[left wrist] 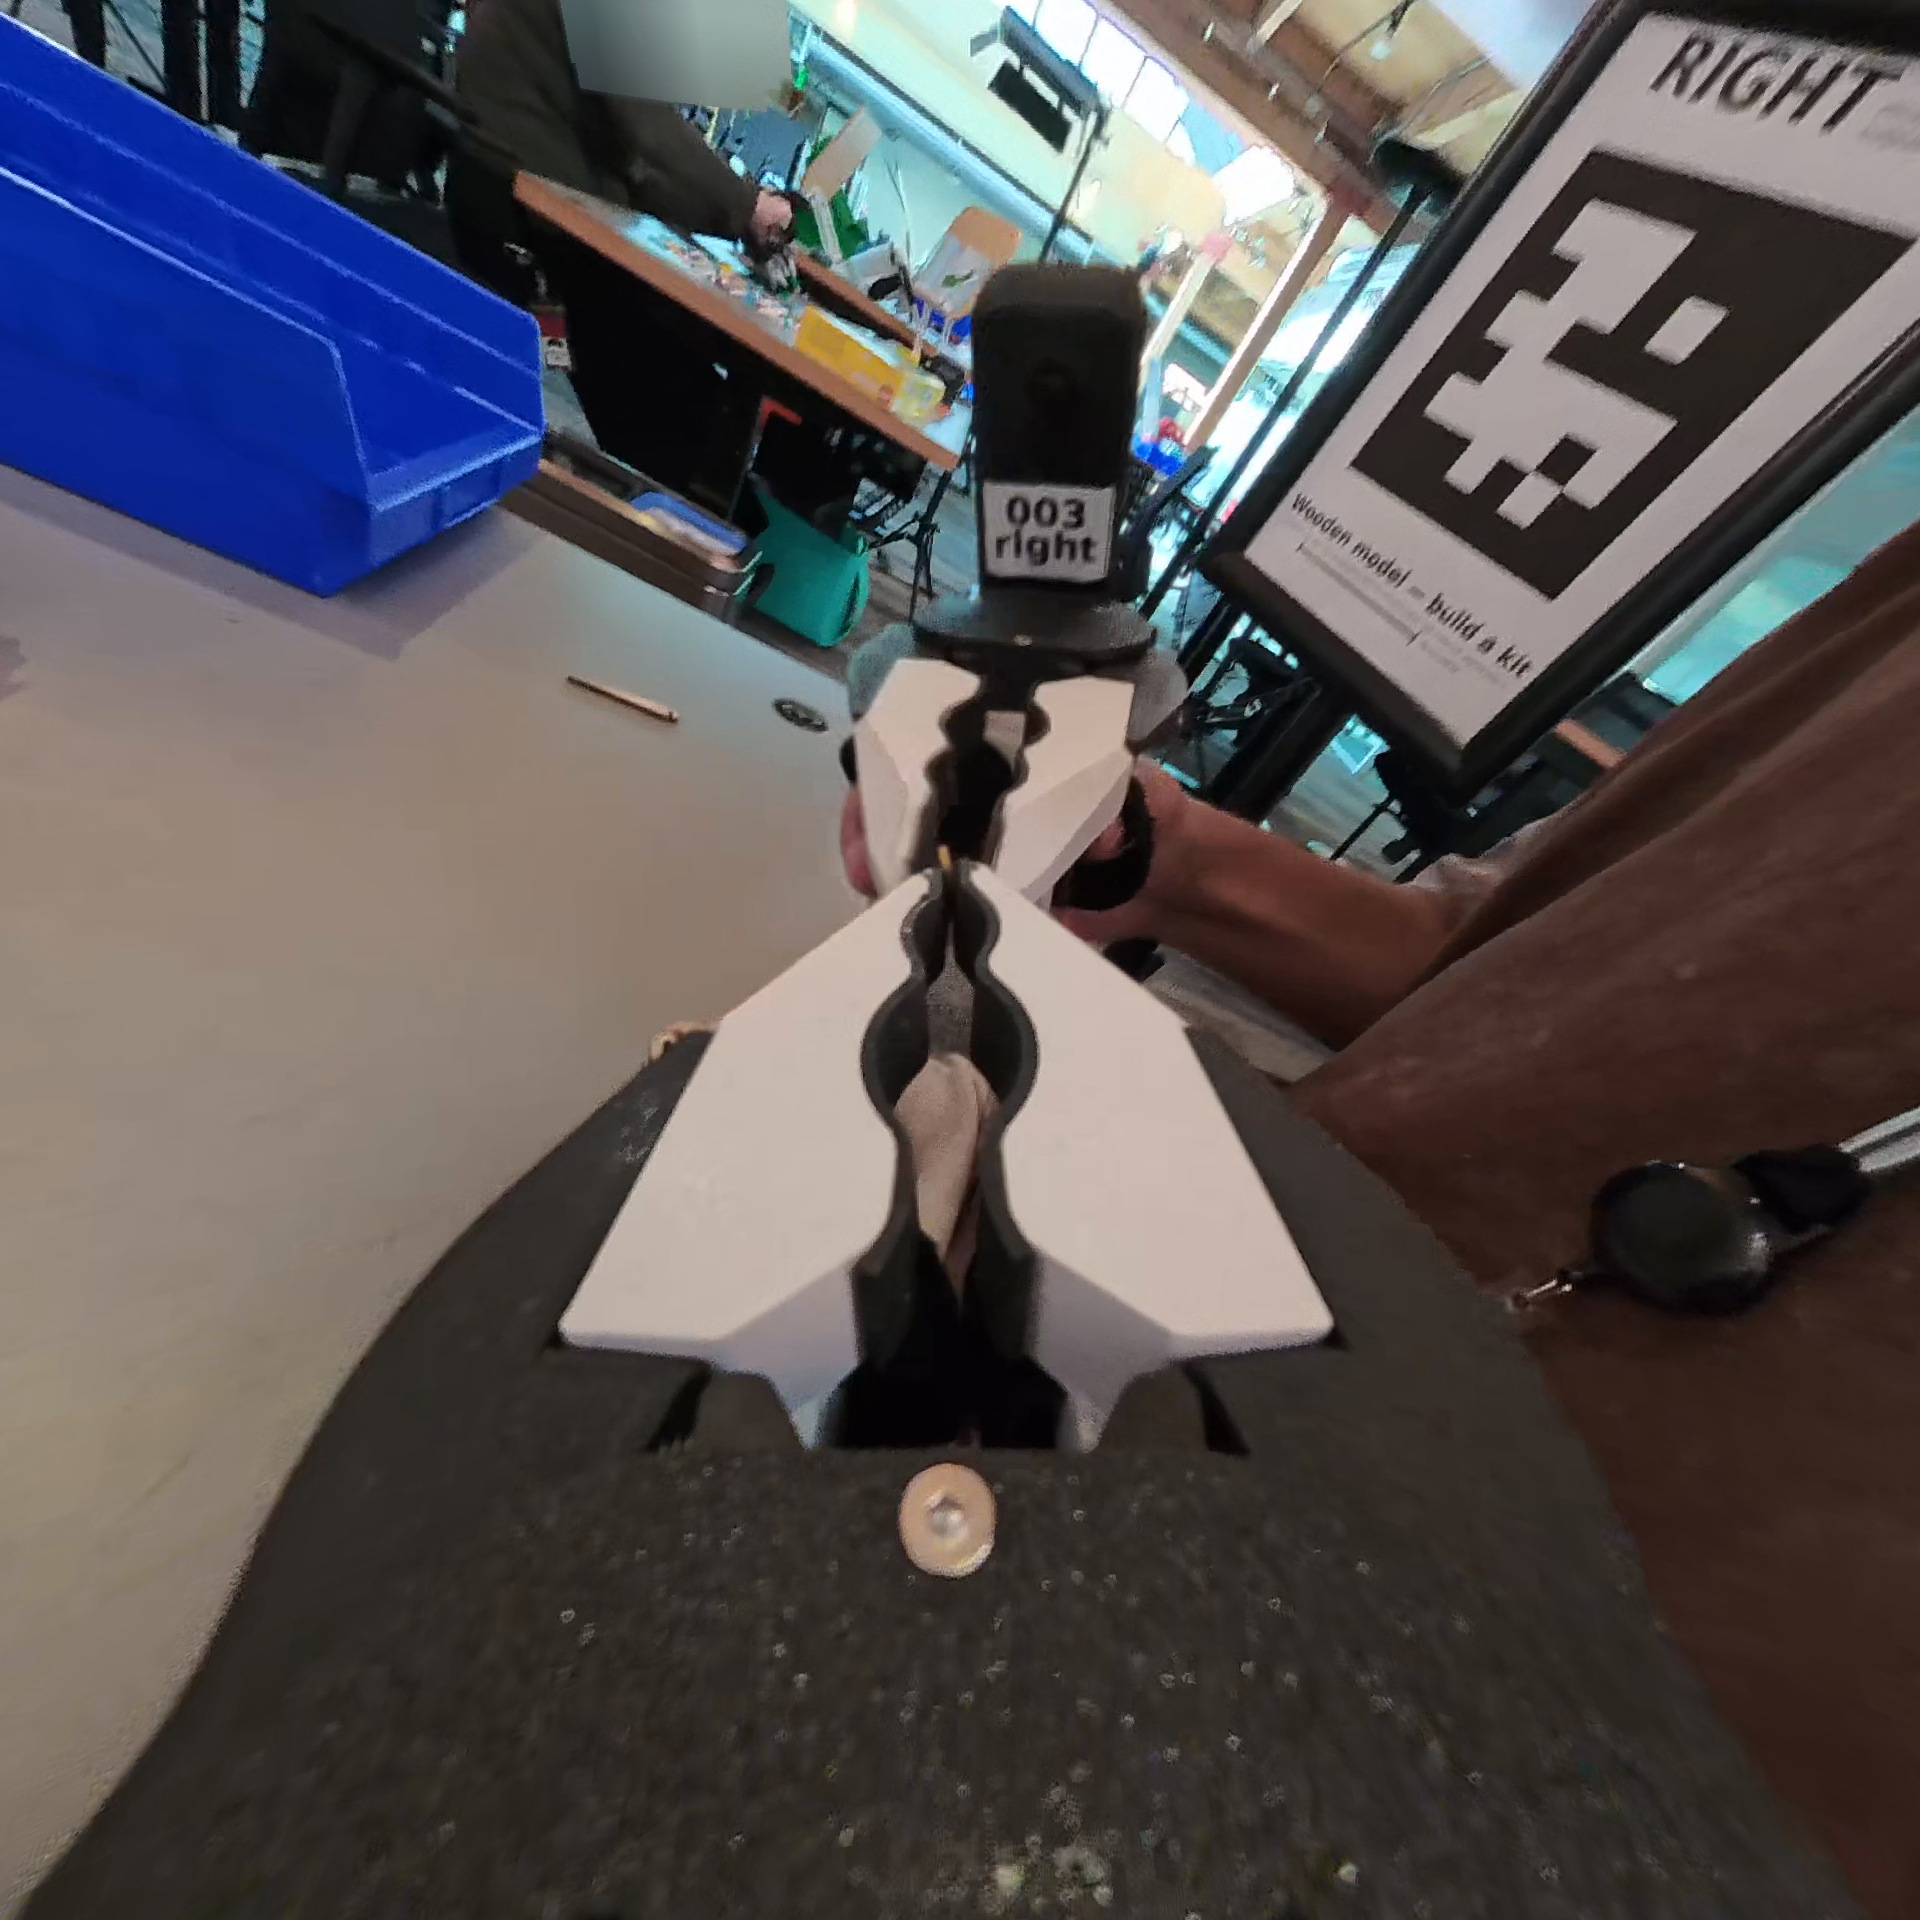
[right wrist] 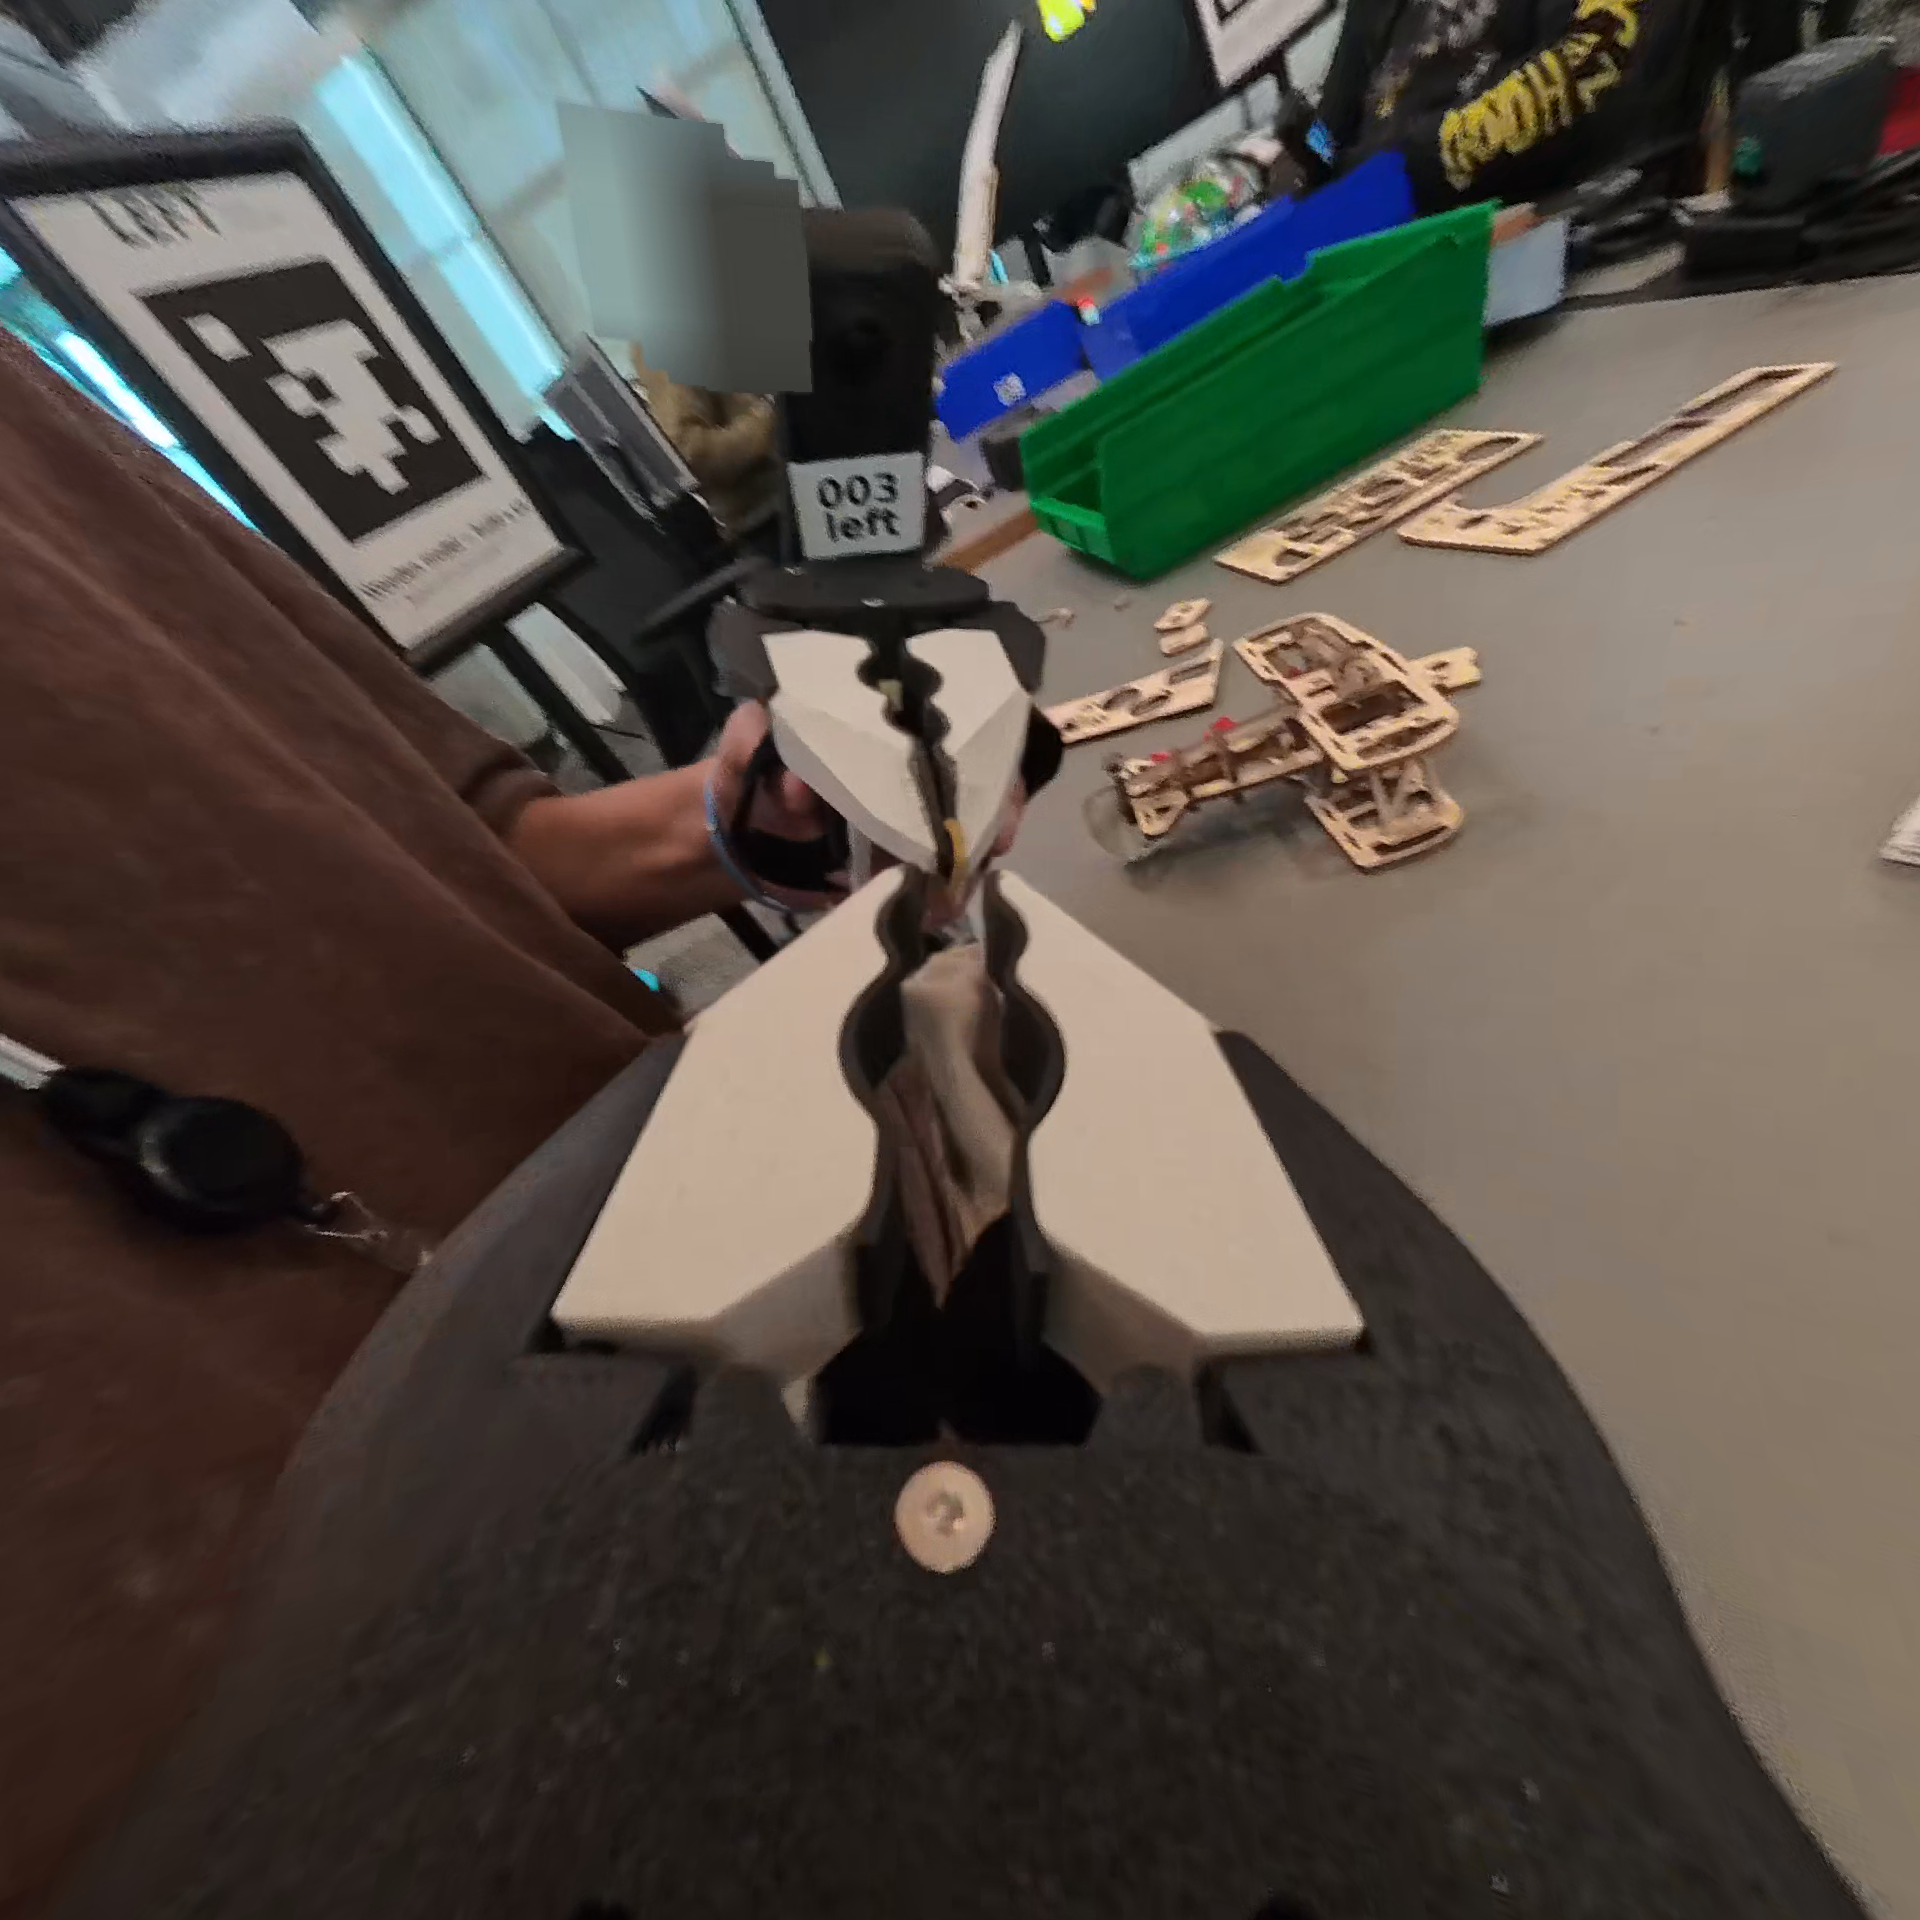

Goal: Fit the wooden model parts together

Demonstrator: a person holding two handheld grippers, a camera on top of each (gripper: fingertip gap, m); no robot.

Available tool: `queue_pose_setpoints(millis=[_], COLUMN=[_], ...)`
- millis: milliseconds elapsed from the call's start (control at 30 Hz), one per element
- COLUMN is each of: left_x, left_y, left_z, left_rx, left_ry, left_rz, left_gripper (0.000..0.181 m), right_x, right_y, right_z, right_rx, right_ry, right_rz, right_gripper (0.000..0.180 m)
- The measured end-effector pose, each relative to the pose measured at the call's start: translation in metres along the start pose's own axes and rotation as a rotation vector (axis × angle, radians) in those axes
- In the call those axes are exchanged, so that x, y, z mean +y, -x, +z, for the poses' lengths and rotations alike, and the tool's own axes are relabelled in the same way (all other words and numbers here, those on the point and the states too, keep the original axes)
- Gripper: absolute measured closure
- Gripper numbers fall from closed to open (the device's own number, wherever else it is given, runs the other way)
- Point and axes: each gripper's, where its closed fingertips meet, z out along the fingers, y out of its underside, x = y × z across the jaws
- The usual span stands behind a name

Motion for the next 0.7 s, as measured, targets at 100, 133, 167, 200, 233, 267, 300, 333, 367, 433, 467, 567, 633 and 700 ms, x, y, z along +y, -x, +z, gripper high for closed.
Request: queue_pose_setpoints(millis=[100,133,167,200,233,267,300,333,367,433,467,567,633,700], left_x=[-0.001,0.0,0.0,0.001,0.002,0.003,0.003,0.003,0.005,0.008,0.008,0.013,0.011,0.01], left_y=[-0.001,-0.001,-0.001,-0.001,0.0,0.0,0.0,0.0,0.0,0.001,0.0,-0.002,-0.004,-0.005], left_z=[0.0,0.0,0.0,0.0,0.0,0.0,0.0,0.0,0.0,0.002,0.003,0.007,0.007,0.007], left_rx=[0.014,0.01,0.011,0.012,0.007,0.006,0.008,0.006,0.006,0.0,0.006,0.009,0.018,0.027], left_ry=[-0.012,-0.007,-0.003,0.0,0.005,0.01,0.011,0.012,0.021,0.038,0.032,0.053,0.04,0.03], left_rz=[-0.015,-0.009,-0.007,-0.006,-0.004,-0.002,-0.005,-0.006,-0.003,0.002,0.001,0.006,-0.006,-0.016], left_gripper=[0.181,0.181,0.181,0.181,0.181,0.181,0.181,0.181,0.181,0.181,0.181,0.181,0.181,0.181], right_x=[0.0,0.001,0.001,0.001,0.002,0.002,0.001,-0.001,-0.004,-0.008,-0.003,-0.001,-0.002,-0.001], right_y=[0.002,0.001,0.002,0.002,0.002,0.001,0.0,0.0,0.001,0.003,0.002,0.003,0.005,0.006], right_z=[0.0,-0.001,-0.001,-0.001,-0.002,-0.003,-0.005,-0.006,-0.008,-0.011,-0.009,-0.01,-0.012,-0.014], right_rx=[-0.022,-0.024,-0.033,-0.042,-0.048,-0.053,-0.06,-0.068,-0.076,-0.1,-0.093,-0.112,-0.133,-0.15], right_ry=[-0.02,-0.021,-0.024,-0.029,-0.033,-0.038,-0.046,-0.059,-0.078,-0.1,-0.064,-0.056,-0.078,-0.085], right_rz=[0.011,0.017,0.029,0.045,0.061,0.075,0.086,0.095,0.101,0.109,0.109,0.113,0.127,0.142], right_gripper=[0.175,0.175,0.175,0.174,0.174,0.172,0.171,0.172,0.173,0.18,0.18,0.176,0.173,0.171])
